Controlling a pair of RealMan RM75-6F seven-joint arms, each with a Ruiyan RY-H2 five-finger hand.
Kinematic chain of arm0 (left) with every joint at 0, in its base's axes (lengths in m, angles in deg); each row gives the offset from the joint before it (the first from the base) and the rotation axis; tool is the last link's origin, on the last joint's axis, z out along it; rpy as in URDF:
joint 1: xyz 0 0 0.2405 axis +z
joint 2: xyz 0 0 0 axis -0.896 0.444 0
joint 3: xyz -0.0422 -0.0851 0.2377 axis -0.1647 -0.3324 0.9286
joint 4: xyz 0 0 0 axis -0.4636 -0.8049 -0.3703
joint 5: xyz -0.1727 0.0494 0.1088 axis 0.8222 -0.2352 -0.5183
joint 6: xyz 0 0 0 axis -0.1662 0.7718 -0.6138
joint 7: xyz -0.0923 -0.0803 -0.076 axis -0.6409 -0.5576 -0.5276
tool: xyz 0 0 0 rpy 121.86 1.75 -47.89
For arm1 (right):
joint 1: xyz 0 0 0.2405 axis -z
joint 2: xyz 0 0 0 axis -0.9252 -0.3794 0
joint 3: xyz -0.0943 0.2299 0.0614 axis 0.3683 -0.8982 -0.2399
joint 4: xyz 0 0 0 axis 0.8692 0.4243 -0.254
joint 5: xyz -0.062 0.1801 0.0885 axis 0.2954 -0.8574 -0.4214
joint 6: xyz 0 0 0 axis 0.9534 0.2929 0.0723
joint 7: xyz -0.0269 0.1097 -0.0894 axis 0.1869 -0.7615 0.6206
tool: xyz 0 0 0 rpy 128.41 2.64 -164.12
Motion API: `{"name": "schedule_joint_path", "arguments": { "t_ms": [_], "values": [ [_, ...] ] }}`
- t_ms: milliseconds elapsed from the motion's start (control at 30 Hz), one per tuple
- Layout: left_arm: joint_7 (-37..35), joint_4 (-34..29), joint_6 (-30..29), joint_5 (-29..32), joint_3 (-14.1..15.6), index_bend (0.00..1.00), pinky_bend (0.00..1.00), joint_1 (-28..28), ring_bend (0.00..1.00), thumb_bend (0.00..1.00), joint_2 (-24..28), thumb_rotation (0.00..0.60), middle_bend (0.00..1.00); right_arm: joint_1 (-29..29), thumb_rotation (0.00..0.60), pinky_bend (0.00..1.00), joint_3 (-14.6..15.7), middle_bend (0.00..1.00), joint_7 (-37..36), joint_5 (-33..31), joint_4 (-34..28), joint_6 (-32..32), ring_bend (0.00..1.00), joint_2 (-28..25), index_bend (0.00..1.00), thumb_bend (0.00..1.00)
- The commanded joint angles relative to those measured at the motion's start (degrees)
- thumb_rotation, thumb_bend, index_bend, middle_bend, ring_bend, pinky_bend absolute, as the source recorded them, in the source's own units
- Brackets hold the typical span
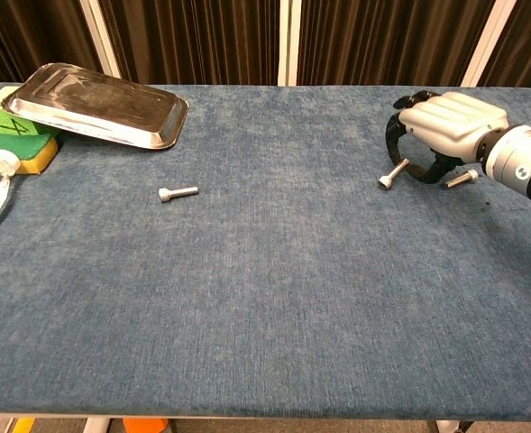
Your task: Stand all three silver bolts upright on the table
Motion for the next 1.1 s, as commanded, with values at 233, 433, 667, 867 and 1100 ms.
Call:
{"name": "schedule_joint_path", "arguments": {
  "t_ms": [233, 433, 667, 867, 1100],
  "values": [
    [-0.1, 0.1, 0.0, -0.1, 0.0, 0.19, 0.0, 0.0, 0.0, 0.06, 0.0, 0.6, 0.04, -1.7, 0.6, 0.0, 2.4, 0.25, 10.9, 4.1, 0.2, 1.9, 0.0, -0.8, 0.57, 0.45],
    [0.0, 0.0, 0.3, 0.1, 0.0, 0.19, 0.0, 0.0, 0.0, 0.06, -0.1, 0.6, 0.04, -2.0, 0.6, 0.0, 3.5, 0.25, 15.0, 6.8, 2.3, 4.0, 0.0, 0.3, 0.57, 0.45],
    [-0.2, 0.3, 0.5, 0.0, 0.0, 0.19, 0.0, -0.1, 0.0, 0.06, -0.2, 0.6, 0.04, -1.8, 0.6, 0.0, 4.6, 0.25, 16.6, 9.7, 4.7, 6.5, 0.0, 1.8, 0.57, 0.45],
    [-0.4, 0.5, 0.5, 0.1, 0.0, 0.19, 0.0, 0.0, 0.0, 0.06, -0.3, 0.6, 0.04, -1.4, 0.6, 0.0, 5.6, 0.25, 18.7, 11.9, 6.5, 8.2, 0.0, 3.1, 0.55, 0.45],
    [-0.5, 0.6, 0.6, 0.1, 0.0, 0.19, 0.0, 0.0, 0.0, 0.06, -0.5, 0.6, 0.04, -0.6, 0.6, 0.0, 5.9, 0.25, 22.4, 12.6, 6.6, 9.0, 0.0, 3.9, 0.52, 0.45]
  ]
}}
